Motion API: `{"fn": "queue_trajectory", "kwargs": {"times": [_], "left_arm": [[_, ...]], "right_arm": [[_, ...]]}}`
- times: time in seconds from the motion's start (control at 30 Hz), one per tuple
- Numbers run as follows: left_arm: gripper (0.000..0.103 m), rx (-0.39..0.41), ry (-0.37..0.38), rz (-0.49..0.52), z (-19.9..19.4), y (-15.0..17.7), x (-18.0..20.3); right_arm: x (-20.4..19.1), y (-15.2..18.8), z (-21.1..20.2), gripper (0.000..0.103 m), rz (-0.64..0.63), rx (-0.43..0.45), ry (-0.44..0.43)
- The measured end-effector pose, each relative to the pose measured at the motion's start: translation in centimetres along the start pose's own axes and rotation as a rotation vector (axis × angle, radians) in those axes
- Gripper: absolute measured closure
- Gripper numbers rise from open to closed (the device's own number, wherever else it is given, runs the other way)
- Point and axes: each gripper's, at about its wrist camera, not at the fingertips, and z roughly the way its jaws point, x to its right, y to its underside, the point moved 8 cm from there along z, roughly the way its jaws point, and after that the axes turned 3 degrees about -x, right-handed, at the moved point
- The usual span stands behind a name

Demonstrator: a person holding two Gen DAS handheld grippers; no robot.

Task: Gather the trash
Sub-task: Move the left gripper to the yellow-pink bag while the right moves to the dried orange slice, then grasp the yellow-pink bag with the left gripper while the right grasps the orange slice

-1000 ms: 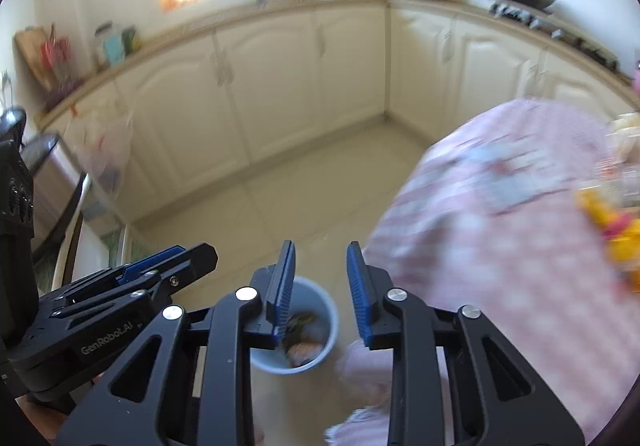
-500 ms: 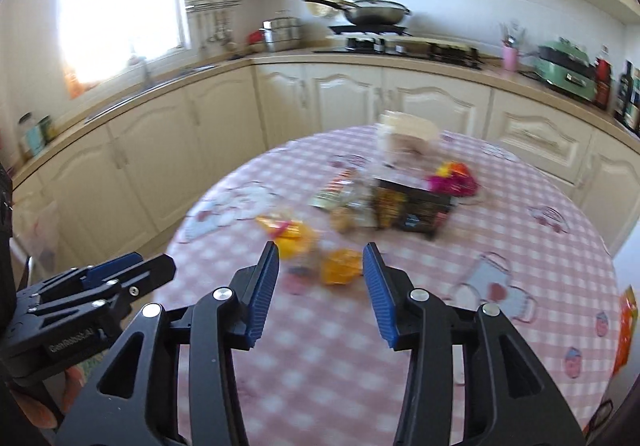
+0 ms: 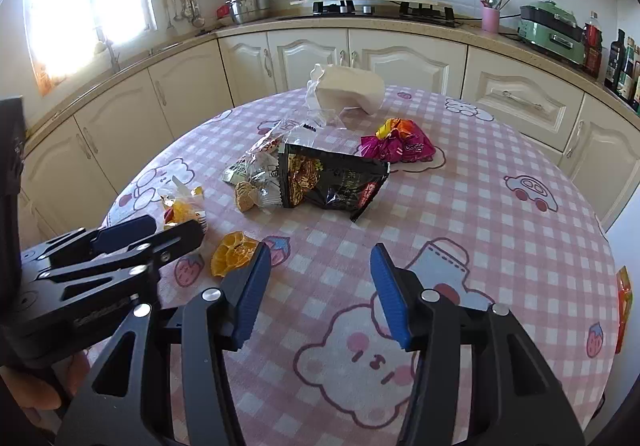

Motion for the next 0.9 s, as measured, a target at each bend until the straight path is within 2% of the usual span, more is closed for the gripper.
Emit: {"fn": "queue_trajectory", "kwargs": {"times": [0.07,0.1,0.2,0.37,0.6,0.63,0.7,0.73,0.9], "left_arm": [[0.044,-0.009,-0.008,-0.005,0.8,-0.3,-0.3],[0.057,-0.009,0.001,-0.012,1.0,-0.5,-0.3],[0.059,-0.001,0.029,-0.024,0.8,-0.5,-0.7],[0.060,0.041,0.027,-0.032,-1.0,-0.2,-1.9],[0.060,0.075,0.011,-0.060,-3.8,0.8,-4.4],[0.060,0.076,0.009,-0.063,-4.0,1.0,-4.7],[0.060,0.082,0.009,-0.068,-4.6,1.4,-5.4],[0.060,0.084,0.010,-0.071,-4.9,1.6,-5.6],[0.060,0.100,0.016,-0.092,-6.4,2.6,-7.3]], "right_arm": [[-0.3,-0.1,0.2,0.050,-0.007,-0.009,-0.010],[-0.4,-0.1,0.4,0.049,-0.011,-0.014,-0.019],[-0.9,-0.2,0.8,0.044,-0.035,-0.027,-0.040],[-2.7,-0.4,1.4,0.039,-0.080,-0.052,-0.064],[-5.8,0.0,3.5,0.038,-0.148,-0.118,-0.046],[-6.0,0.2,3.9,0.039,-0.152,-0.131,-0.040],[-6.1,0.4,4.4,0.054,-0.160,-0.147,-0.019],[-6.2,0.3,4.2,0.064,-0.164,-0.142,-0.012],[-7.1,0.3,3.5,0.065,-0.177,-0.121,0.020]]}}
